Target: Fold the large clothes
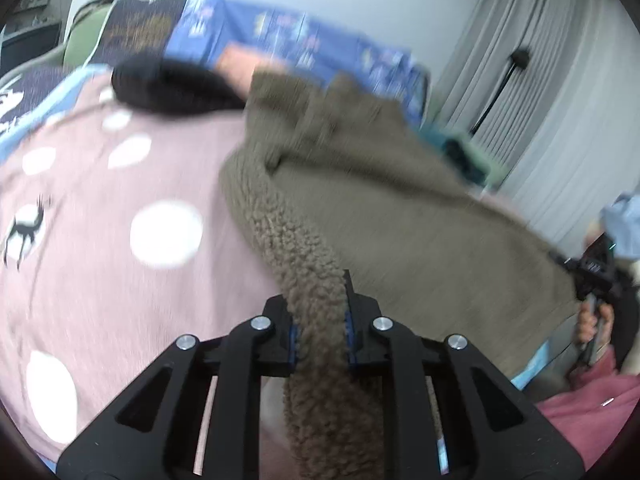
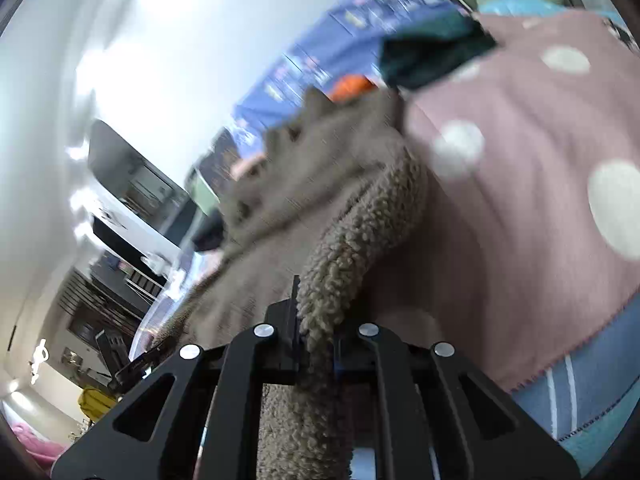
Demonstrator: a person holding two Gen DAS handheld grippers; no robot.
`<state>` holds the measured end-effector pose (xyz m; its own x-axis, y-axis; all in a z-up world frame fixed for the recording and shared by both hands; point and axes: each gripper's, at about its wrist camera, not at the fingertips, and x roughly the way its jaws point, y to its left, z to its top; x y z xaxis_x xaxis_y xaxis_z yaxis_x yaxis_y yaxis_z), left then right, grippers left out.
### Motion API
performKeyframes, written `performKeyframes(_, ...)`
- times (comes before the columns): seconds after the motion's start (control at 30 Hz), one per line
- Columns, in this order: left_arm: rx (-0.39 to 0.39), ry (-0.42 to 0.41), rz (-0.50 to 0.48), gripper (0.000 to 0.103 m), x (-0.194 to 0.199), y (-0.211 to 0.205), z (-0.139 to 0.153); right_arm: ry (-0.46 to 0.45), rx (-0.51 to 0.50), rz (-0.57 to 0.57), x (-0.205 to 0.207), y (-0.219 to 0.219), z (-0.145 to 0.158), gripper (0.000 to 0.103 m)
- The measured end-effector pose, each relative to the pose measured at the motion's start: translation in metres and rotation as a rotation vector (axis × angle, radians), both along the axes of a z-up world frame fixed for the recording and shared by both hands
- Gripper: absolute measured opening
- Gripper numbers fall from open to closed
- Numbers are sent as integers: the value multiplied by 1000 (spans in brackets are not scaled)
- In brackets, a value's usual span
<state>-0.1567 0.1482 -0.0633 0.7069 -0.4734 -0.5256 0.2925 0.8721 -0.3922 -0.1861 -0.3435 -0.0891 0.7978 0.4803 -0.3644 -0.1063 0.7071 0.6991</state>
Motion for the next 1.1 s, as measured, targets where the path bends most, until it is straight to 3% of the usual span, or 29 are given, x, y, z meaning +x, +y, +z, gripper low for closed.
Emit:
performKeyframes(0.1, -53, -111, -3, 13, -11, 5, 36, -93, 30, -3, -8, -4, 28, 10)
performKeyframes(0.27, -77, -194, -3, 12, -27, 5, 69, -215, 47, -12, -33, -9, 68, 10)
performKeyframes(0.47, -111, -279, 38, 13, -65, 19, 110, -306, -47, -43, -79, -2, 109, 10)
performKeyframes(0.57, -82, -319, 60, 13, -74, 18, 122, -312, -163, -91, -85, 3, 116, 11)
performKeyframes(0.8, -45, -200, 102, 13, -23, 5, 90, -116, -186, -191, -16, -4, 66, 11)
performKeyframes(0.97, -36, -188, 132, 13, 16, 6, 88, -136, -230, -235, 20, -4, 68, 11)
performKeyframes(1.1, 12, -176, 150, 13, 74, -4, 86, -148, -288, -242, 62, -4, 68, 11)
